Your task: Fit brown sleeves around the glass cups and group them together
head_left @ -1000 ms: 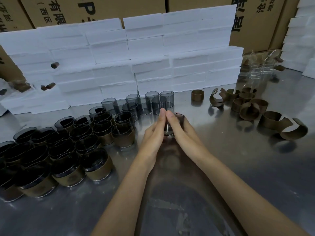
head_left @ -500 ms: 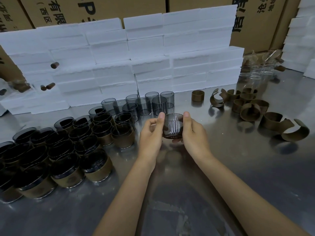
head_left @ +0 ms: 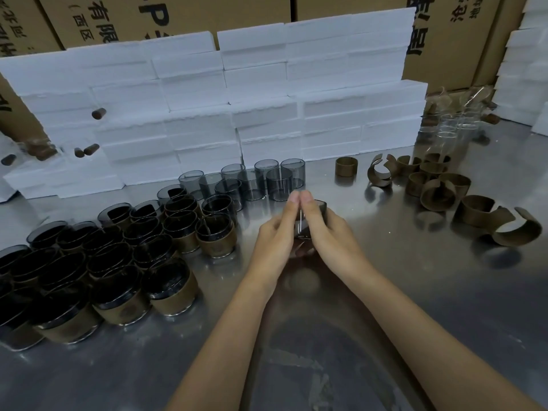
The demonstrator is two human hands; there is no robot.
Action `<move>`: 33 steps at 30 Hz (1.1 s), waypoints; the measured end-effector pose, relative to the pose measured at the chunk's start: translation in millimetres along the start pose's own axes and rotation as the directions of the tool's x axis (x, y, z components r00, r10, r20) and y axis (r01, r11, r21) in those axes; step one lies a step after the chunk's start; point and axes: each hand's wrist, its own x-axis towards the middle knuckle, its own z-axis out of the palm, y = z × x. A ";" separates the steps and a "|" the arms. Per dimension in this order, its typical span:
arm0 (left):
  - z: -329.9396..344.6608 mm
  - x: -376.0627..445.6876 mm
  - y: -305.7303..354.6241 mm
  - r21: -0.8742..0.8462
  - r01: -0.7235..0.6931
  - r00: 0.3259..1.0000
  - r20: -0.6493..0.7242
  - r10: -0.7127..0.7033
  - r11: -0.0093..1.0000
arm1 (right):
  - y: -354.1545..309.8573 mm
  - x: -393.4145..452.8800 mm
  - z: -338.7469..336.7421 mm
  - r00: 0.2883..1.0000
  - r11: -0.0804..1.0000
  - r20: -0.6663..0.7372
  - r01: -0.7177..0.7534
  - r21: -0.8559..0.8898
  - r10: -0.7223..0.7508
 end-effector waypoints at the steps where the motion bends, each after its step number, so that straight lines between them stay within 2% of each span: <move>1: 0.4 0.4 -0.8 0.010 -0.011 1.000 -0.003 0.011 1.000 | -0.5 -0.7 0.5 1.000 1.000 -0.012 0.012 -0.024 -0.013; 5: -0.1 1.0 -1.3 -0.014 0.000 0.994 -0.111 -0.002 1.000 | 2.7 2.0 0.9 0.995 0.994 -0.077 0.063 -0.092 -0.070; 10: -5.5 9.8 -3.9 -0.079 0.021 0.963 -0.266 -0.042 0.997 | 9.5 8.4 -2.4 0.959 0.969 -0.185 0.184 -0.167 -0.214; 13: -8.9 10.2 -2.4 -0.186 0.040 0.968 -0.235 -0.084 0.982 | 9.6 8.5 -2.6 0.969 0.986 -0.183 0.167 0.000 -0.164; 17: -11.4 7.6 -1.2 -0.217 0.050 0.988 -0.133 -0.081 0.975 | 6.0 10.1 -5.2 0.995 0.981 -0.040 -0.087 0.173 0.095; 19: -12.5 6.5 -1.1 -0.209 0.052 0.993 -0.094 -0.073 0.977 | 4.3 12.3 -8.8 0.988 0.969 0.034 -0.157 0.193 0.153; 22: -14.7 4.3 -2.9 -0.171 0.047 0.999 0.000 -0.047 0.984 | 2.3 15.4 -13.5 0.979 0.961 0.112 -0.192 0.201 0.172; 25: -14.4 2.2 -3.3 -0.099 0.044 0.998 0.041 -0.040 0.994 | 3.1 17.0 -14.2 0.975 0.955 0.116 -0.210 0.210 0.189; 27: -15.0 2.6 -2.8 -0.107 0.037 0.999 0.034 -0.033 0.994 | 2.7 15.4 -14.2 0.963 0.915 0.179 -0.248 0.317 0.199; 30: -15.8 3.9 -3.5 -0.133 0.012 1.000 0.020 -0.009 0.991 | -0.5 11.1 -16.7 0.934 0.745 0.311 -0.332 0.579 0.175; 33: -13.1 2.4 -2.4 -0.189 0.019 1.000 -0.016 -0.022 0.982 | -3.0 8.2 -17.0 0.926 0.737 0.343 -0.343 0.582 0.161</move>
